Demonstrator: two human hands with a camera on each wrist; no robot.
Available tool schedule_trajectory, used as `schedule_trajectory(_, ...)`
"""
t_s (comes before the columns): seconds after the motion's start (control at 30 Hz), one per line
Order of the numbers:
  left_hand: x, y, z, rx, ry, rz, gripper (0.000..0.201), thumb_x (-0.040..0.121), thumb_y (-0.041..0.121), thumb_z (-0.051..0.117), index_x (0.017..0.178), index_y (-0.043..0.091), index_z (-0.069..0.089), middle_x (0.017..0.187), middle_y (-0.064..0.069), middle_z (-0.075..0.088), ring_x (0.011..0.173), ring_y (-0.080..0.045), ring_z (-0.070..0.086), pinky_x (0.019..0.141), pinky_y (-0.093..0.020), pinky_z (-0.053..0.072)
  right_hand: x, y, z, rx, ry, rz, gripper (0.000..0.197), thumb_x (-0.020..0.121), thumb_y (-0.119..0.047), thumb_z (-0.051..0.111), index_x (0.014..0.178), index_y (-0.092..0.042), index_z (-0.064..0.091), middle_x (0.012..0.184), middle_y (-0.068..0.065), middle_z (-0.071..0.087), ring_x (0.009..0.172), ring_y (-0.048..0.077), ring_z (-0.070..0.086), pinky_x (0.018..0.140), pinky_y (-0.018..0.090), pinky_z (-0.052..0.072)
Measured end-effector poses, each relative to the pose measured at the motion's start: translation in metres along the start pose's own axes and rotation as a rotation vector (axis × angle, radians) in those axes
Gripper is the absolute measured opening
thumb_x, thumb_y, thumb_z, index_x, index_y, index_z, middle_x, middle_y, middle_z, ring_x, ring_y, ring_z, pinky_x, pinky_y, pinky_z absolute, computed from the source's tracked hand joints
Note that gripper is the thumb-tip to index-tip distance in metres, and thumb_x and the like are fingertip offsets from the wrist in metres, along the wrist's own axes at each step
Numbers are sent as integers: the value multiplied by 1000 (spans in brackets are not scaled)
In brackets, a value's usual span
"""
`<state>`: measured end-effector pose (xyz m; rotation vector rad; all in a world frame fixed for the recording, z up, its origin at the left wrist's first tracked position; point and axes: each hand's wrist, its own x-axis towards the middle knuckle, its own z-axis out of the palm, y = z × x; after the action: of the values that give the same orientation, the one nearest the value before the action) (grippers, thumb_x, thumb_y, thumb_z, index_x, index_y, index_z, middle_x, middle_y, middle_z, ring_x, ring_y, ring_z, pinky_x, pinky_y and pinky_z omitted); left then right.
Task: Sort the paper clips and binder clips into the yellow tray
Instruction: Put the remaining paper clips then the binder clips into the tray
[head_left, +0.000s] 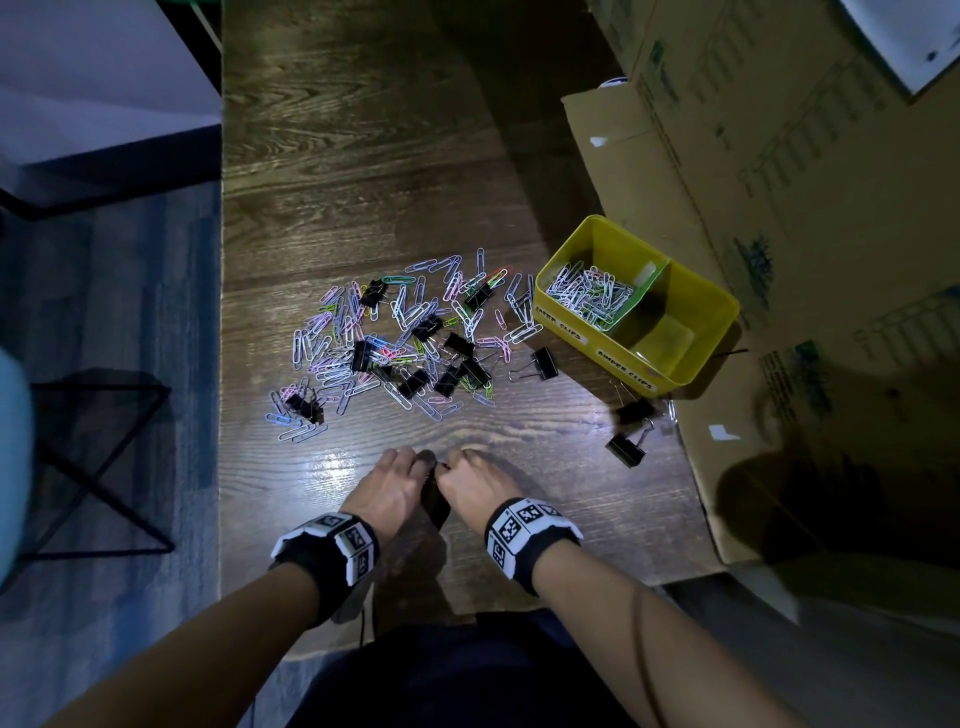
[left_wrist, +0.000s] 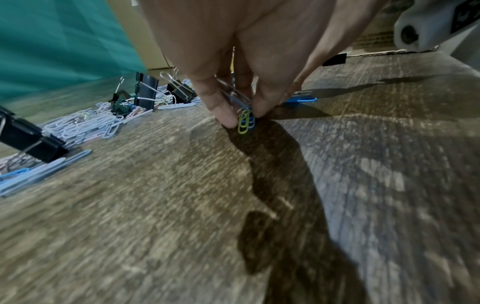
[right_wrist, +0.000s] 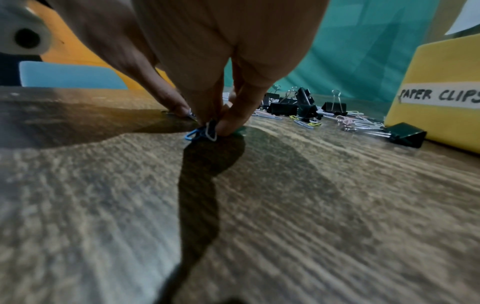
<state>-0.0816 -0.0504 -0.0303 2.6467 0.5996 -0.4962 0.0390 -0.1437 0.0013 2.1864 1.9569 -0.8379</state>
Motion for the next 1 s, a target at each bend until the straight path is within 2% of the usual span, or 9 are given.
schedule_trajectory(0.07,-1,-1,3,10,-2,7,43,63,3,77,103,3,59,80,-11,58,68,-31,58,57,-36,55,1,-1,1,-8,-6,-12,30,94,2,33,117,9,51,116,24,51,107,40,54,85,47,49)
schedule_trajectory(0.17,-5,-5,8,-1,5,43,45,63,8,76,103,4,58,84,-8,58,72,-27,58,65,-35,55,3,-3,2,-34,-16,-30,31,93,5,32,119,10,48,118,24,49,109,40,51,86,46,49)
schedule_trajectory(0.3,-8,-14,18,66,36,72,21,73,19,51,93,11,54,80,-6,57,73,-26,56,68,-32,53,5,-6,3,-81,-9,1,39,90,5,22,121,7,45,120,23,48,110,37,51,83,43,49)
schedule_trajectory(0.47,-5,-14,19,61,39,-14,14,72,18,47,80,13,56,71,-5,59,65,-27,58,60,-31,53,8,-9,3,-101,-50,11,30,92,4,30,118,10,45,118,26,48,108,39,49,84,43,49)
schedule_trajectory(0.53,-6,-6,9,26,84,-54,9,68,13,58,76,11,61,63,-5,59,57,-27,59,52,-26,51,6,-11,1,-93,-57,11,30,92,5,31,118,11,46,118,27,51,106,39,52,84,44,49)
schedule_trajectory(0.6,-4,-4,6,-20,73,-94,26,54,6,78,76,10,64,61,-7,60,55,-29,60,49,-27,50,3,-11,-3,-77,-64,6,30,92,6,33,117,12,49,117,27,53,106,38,55,84,44,48)
schedule_trajectory(0.7,-4,-1,5,-48,35,-157,36,44,3,83,75,10,66,61,-8,60,54,-30,61,48,-28,50,2,-10,-12,-14,-57,40,29,89,9,37,113,11,54,113,26,59,105,39,58,83,44,49)
schedule_trajectory(0.87,-6,5,-3,-155,73,-165,23,63,-5,65,85,2,66,73,-17,61,64,-38,62,57,-37,51,4,-7,-22,181,-107,243,24,87,6,46,104,5,64,105,24,65,103,36,62,84,39,50)
schedule_trajectory(1.0,-6,0,-8,-266,113,-160,23,74,-2,56,92,7,65,89,-15,62,78,-35,62,69,-34,48,2,-9,-20,146,-79,210,29,85,12,45,108,6,61,106,25,63,103,38,61,83,41,50)
